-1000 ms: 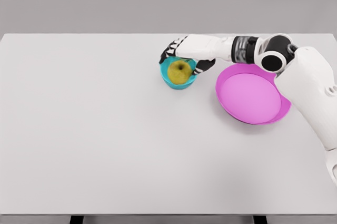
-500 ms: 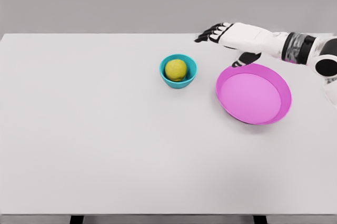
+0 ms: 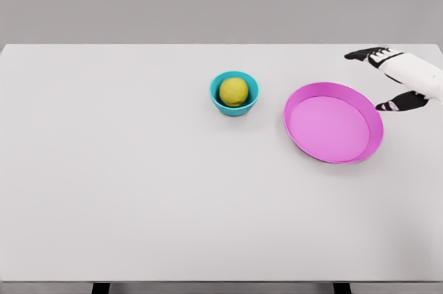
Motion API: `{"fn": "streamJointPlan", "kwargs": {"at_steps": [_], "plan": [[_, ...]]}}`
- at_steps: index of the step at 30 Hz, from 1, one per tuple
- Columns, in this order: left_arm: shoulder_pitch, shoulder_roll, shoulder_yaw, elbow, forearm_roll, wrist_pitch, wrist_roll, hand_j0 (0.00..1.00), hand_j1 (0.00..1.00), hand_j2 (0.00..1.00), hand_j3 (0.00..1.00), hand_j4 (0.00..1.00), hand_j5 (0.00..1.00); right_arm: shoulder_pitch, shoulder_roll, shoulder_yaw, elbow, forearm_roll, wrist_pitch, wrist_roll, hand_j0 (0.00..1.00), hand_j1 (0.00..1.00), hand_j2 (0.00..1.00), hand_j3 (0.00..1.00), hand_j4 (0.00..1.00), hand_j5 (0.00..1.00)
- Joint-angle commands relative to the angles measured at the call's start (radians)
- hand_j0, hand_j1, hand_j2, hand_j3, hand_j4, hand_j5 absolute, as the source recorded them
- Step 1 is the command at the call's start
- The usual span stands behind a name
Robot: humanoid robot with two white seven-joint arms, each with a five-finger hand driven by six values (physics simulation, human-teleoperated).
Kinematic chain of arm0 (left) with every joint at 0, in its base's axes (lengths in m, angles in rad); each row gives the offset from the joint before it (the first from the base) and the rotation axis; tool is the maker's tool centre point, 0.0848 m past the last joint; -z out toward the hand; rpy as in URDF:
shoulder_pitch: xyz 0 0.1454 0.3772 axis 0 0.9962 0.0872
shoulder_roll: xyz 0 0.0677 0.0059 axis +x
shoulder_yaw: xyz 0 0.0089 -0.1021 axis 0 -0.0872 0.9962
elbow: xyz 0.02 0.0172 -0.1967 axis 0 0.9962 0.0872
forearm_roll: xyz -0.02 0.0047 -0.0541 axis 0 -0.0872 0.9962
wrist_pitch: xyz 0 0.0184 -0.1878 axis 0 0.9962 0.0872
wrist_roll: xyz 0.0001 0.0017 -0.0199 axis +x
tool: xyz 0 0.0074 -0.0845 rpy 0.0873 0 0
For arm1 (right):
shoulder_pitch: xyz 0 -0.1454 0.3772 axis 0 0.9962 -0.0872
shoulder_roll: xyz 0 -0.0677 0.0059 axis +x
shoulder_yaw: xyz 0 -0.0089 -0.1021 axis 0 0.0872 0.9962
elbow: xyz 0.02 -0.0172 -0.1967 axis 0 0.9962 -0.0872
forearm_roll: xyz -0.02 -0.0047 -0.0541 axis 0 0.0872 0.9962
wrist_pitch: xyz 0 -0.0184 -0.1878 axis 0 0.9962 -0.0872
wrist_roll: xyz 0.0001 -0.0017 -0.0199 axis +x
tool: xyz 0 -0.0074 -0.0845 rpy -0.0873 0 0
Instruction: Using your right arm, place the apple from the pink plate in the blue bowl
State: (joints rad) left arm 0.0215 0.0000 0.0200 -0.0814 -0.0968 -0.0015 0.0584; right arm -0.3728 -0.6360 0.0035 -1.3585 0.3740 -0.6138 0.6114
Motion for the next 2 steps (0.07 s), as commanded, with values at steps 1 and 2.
{"fn": "streamJointPlan", "kwargs": {"at_steps": [1, 2], "plan": [[0.000, 0.000, 0.000, 0.000, 0.000, 0.000, 0.000, 1.00, 1.00, 1.00, 1.00, 1.00, 1.00, -0.002, 0.025, -0.011, -0.002, -0.007, 0.003, -0.001, 1.00, 1.00, 1.00, 1.00, 1.00, 1.00], [0.000, 0.000, 0.000, 0.000, -0.001, 0.000, 0.000, 1.00, 1.00, 1.00, 1.00, 1.00, 1.00, -0.002, 0.027, -0.011, -0.002, -0.007, 0.003, -0.001, 1.00, 1.00, 1.00, 1.00, 1.00, 1.00]]}}
